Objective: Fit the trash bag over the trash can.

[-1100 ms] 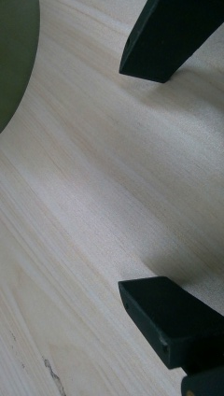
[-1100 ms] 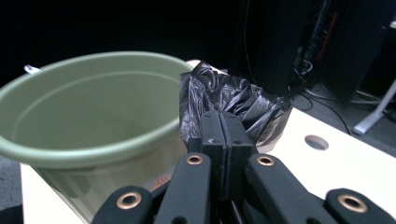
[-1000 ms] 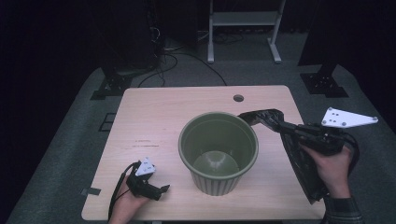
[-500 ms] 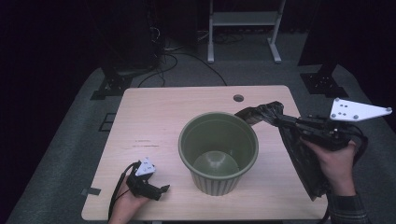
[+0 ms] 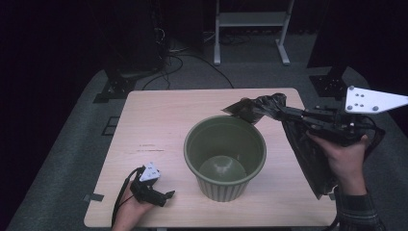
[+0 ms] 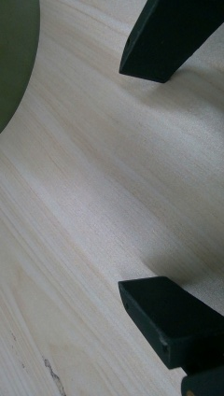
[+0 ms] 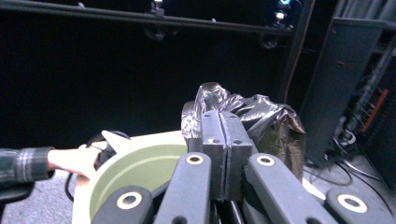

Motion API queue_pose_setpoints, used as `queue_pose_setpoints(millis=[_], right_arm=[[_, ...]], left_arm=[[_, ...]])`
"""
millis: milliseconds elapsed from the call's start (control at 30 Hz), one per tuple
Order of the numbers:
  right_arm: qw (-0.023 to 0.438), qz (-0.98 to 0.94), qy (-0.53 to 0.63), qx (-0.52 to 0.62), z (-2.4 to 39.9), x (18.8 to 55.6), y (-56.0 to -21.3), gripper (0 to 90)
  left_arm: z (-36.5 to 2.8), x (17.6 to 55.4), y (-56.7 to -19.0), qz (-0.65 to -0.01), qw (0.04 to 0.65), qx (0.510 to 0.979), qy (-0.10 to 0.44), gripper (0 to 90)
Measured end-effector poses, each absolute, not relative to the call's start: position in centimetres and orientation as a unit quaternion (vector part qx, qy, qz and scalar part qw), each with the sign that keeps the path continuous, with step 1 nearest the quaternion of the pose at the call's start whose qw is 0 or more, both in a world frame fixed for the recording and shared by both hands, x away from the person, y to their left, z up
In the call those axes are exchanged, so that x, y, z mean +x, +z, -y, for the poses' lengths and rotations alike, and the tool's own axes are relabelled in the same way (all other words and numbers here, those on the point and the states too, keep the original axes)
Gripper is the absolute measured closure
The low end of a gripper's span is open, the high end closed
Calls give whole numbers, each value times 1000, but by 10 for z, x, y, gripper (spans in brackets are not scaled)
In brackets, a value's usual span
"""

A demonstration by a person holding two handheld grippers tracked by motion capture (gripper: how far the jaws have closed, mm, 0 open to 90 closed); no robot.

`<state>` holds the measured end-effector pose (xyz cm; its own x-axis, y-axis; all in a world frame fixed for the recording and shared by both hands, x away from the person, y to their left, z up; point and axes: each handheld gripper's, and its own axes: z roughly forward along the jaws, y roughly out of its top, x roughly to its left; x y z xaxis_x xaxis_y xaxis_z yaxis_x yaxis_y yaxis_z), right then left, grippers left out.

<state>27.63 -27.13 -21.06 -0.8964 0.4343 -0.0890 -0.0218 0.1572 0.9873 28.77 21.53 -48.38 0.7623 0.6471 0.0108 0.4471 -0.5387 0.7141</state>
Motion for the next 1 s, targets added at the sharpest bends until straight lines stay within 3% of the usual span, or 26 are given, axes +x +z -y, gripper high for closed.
queue_pose_setpoints(millis=[600, 1000], right_arm=[[141, -728, 666, 81, 255, 261, -190, 896], [98, -746, 648, 114, 250, 288, -234, 894]], left_arm=[[-215, 288, -484, -315, 362, 866, 138, 0], [-215, 288, -484, -316, 362, 866, 138, 0]])
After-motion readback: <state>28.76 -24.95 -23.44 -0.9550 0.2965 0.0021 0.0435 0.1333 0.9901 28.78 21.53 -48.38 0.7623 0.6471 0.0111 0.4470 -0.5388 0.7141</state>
